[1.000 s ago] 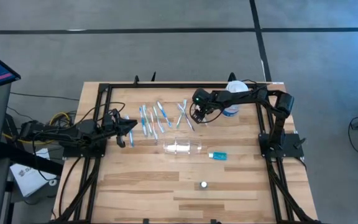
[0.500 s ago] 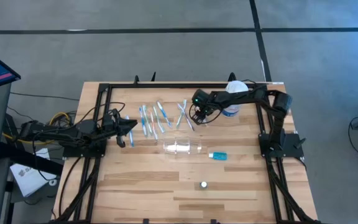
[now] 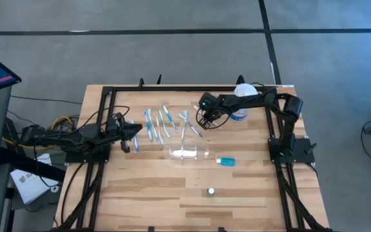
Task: Pick & Place toothbrushing station
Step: Put the right orange toothbrush into the transparent organizer
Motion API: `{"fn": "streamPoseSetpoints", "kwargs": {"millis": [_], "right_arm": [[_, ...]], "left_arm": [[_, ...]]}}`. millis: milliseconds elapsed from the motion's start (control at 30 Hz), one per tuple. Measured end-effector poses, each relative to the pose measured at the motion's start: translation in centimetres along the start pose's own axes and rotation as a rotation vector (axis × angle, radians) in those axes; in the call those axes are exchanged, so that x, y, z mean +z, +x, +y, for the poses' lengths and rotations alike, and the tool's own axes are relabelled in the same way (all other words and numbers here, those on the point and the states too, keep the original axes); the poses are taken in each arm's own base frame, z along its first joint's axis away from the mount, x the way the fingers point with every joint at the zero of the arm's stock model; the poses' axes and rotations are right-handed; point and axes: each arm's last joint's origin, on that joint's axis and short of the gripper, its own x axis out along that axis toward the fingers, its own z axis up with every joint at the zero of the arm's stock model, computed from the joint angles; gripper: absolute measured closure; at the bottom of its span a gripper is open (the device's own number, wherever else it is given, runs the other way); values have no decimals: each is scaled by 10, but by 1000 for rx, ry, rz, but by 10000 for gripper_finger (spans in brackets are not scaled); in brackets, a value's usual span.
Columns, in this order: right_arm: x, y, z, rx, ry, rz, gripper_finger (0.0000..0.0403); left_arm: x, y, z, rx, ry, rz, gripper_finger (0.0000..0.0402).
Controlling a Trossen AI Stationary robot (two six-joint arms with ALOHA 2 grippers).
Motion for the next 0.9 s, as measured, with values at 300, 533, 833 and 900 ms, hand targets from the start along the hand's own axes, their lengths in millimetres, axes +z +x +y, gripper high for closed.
{"fn": "streamPoseSetpoints", "kwargs": {"millis": [300,533,833,900], "right_arm": [[1,-1,1,14,-3,-11,401],[7,-15,5,69,-22,-66,401],[15,-55,22,125,-59,-220,402],[17,-64,28,144,-79,-264,402]], "left_arm": [[0,0,0,0,1,2,357],[0,0,0,0,0,1,357],[3,0,0,-3,-11,-25,357],[3,0,0,-3,-12,-28,357]]}}
